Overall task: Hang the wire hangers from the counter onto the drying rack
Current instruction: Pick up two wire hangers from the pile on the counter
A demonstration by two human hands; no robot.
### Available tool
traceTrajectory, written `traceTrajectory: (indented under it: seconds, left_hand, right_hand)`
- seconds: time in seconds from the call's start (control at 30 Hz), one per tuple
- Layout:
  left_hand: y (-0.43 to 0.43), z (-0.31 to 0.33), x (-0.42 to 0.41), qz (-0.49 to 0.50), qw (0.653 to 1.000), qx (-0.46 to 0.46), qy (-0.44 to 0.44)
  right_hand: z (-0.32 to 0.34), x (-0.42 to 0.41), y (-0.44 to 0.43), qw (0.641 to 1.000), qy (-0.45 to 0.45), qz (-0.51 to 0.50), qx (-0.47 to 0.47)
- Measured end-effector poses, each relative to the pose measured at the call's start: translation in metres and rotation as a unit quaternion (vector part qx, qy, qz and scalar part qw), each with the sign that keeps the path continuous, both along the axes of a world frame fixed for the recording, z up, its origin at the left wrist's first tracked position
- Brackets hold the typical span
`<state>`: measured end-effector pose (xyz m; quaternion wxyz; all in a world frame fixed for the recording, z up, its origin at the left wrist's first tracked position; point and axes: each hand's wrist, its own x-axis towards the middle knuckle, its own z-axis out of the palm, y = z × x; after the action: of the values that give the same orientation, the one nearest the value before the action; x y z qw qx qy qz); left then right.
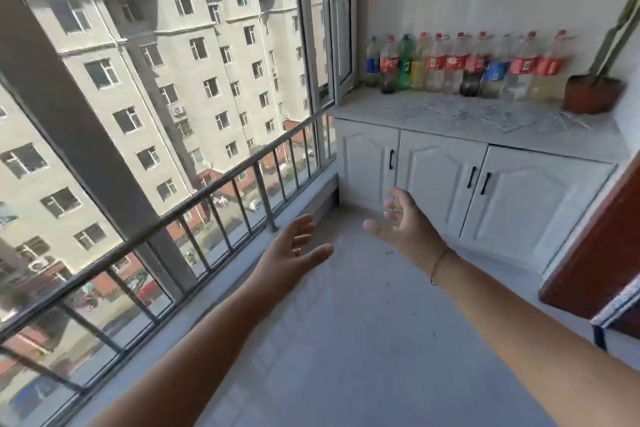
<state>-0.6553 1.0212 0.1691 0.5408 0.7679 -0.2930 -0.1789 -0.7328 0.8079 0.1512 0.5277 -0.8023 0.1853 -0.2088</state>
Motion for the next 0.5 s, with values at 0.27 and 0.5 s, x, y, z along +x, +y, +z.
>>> traceTrajectory:
  seconds: [0.27,0.5]
  left_hand:
    - [-0.161,-0.009,0.080,-0.089,0.996,-0.011,0.004]
    - [-0.305,-0.006,0.161,-0.141,0.990,0.006,0.020]
  right_hand:
    - [-0.009,0.031,-0.149,0.995,0.017,-0.096,-0.007]
    - [-0.014,0.067,-0.271,0.984,0.031,-0.178,0.007]
